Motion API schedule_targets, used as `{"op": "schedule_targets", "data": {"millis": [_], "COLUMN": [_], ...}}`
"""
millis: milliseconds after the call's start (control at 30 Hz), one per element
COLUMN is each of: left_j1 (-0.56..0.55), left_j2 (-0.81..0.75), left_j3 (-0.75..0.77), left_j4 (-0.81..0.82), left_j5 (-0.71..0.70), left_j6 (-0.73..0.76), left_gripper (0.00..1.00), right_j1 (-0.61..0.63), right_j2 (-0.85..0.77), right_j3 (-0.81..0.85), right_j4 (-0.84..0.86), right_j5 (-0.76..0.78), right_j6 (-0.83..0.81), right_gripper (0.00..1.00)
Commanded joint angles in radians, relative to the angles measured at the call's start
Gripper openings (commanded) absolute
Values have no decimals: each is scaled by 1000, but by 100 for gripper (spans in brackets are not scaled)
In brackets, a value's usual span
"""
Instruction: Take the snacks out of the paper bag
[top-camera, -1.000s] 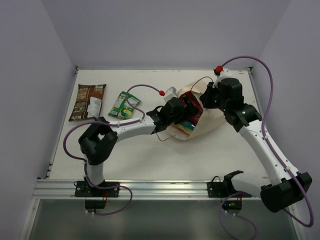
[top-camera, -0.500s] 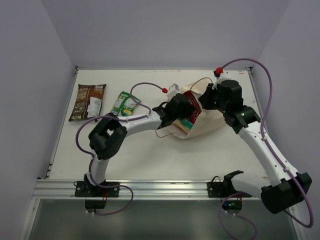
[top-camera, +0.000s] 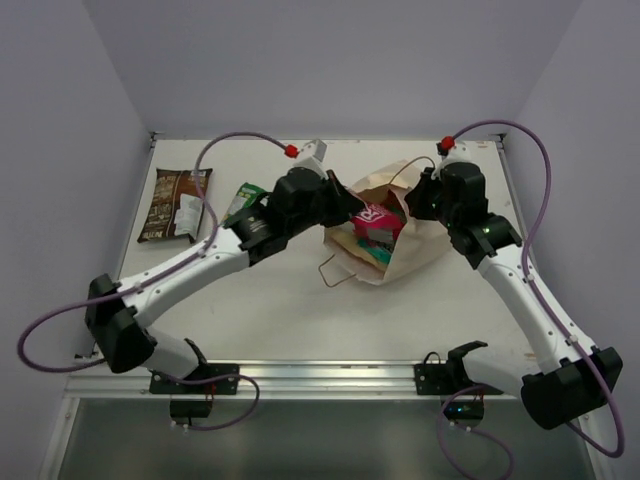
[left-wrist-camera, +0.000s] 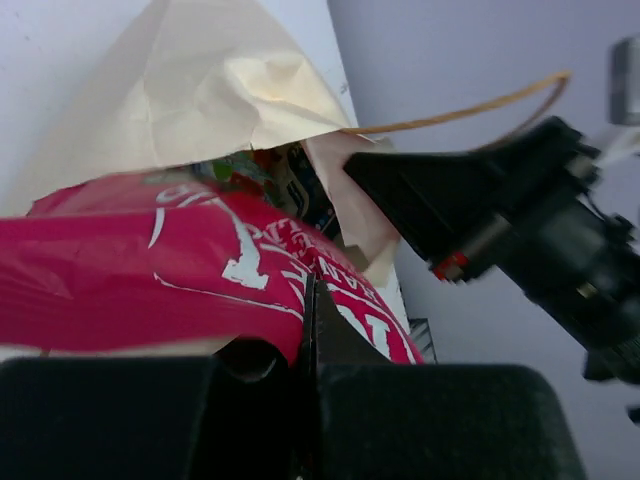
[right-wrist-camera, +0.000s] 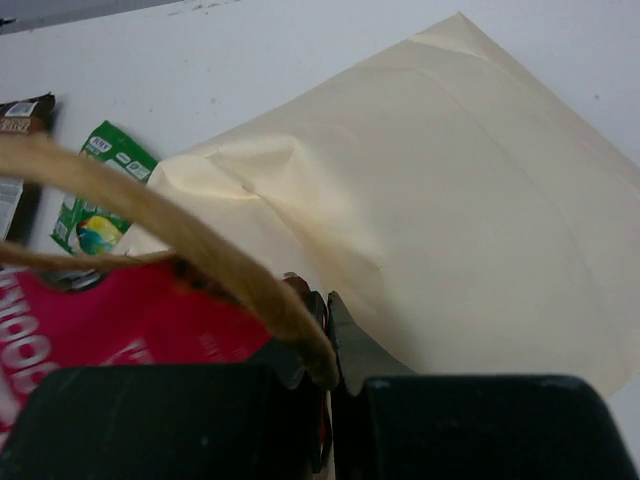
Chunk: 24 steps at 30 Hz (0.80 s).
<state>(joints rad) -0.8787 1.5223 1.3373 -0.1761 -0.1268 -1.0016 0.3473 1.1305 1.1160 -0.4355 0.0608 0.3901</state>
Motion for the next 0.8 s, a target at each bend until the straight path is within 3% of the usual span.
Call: {"op": "schedule_targets", "data": {"millis": [0,67,100,300,467,767], "left_j1": [38,70,161,260,351,526], "left_j2": [-195,-246,-320,-294,-157,363], "left_j3": [78,111,200,402,517,752], "left_j4": [-199,-306,-394,-488,-357,10], "left_j5": [44,82,111,55,180,364], "left_j6": [150,187,222,343,388,377], "left_gripper": [0,0,0,0,0,0], "right_j1": [-34,-41,-41,-41,-41,-41], "right_j2": [8,9,8,11,2,8], "right_j3": [-12,-12,-12,-13,10,64], "right_j4": [-26,-26,-29,-51,-65,-88], "right_j5": [100,97,91,59,53,2], "right_j6": [15,15,21,26,13,-23], "right_gripper": [0,0,0,0,0,0]}}
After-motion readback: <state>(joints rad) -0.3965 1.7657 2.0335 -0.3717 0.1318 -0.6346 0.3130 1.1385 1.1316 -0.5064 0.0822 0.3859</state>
